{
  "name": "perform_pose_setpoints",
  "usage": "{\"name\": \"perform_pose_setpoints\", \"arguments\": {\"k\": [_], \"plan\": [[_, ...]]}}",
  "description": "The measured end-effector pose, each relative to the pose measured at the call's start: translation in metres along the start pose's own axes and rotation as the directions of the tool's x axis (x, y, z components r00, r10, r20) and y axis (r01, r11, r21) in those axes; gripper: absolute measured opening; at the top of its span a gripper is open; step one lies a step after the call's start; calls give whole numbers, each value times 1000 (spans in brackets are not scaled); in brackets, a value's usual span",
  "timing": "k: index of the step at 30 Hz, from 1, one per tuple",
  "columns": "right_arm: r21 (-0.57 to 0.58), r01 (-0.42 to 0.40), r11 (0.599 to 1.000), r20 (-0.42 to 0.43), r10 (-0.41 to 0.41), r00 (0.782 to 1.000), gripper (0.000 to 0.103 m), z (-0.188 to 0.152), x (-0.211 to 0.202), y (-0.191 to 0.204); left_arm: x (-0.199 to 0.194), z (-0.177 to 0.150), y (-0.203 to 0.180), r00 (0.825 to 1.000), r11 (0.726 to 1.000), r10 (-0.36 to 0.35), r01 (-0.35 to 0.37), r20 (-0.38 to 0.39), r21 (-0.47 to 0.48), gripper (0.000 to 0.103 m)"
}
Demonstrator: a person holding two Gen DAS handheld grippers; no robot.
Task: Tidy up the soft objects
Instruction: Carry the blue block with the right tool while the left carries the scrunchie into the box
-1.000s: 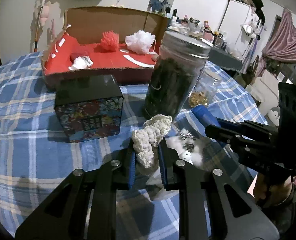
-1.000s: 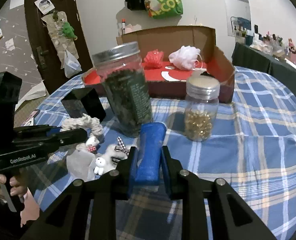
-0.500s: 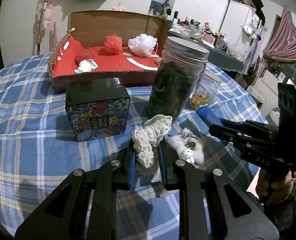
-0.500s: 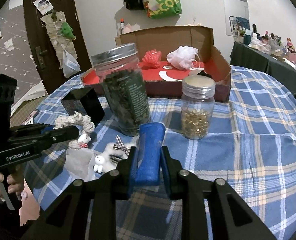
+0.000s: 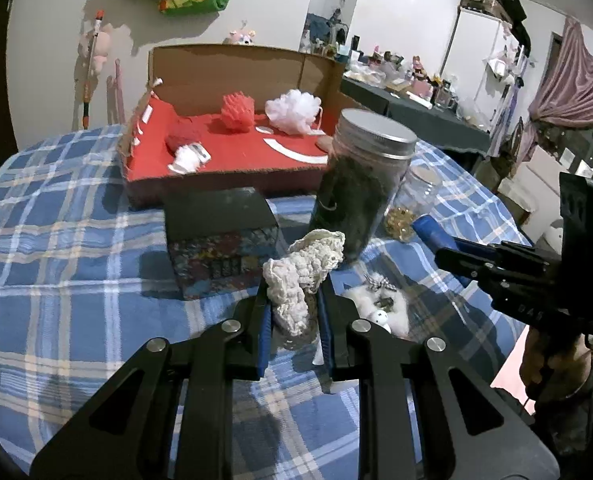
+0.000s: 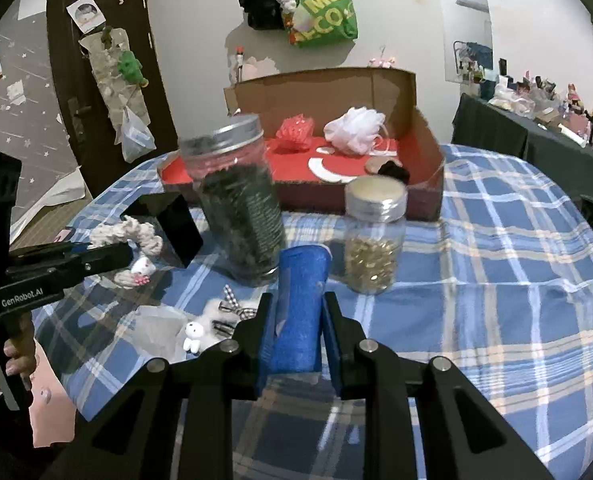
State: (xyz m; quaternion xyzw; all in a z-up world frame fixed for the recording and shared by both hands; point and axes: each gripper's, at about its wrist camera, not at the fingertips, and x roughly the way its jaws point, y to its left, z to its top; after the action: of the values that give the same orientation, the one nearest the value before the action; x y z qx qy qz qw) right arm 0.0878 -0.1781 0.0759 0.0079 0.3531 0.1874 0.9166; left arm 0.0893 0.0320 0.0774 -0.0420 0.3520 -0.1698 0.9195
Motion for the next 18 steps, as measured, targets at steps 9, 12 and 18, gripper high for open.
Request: {"name": "perform_pose_setpoints", "arguments": {"k": [9,12,18], "plan": [[2,34,999,41,-34,999,25,17,-16,-9,-19,12,9,999,1000,26,-26,43,-3,18],[6,44,999,54,-44,998,25,24,-20,-14,-23,19,12,998,999,39,-39,58,-6,18],[10,64,998,73,-64,995,25,39,-23,-22,-28,33,21,995,998,57,-57,80,-8,18]]}}
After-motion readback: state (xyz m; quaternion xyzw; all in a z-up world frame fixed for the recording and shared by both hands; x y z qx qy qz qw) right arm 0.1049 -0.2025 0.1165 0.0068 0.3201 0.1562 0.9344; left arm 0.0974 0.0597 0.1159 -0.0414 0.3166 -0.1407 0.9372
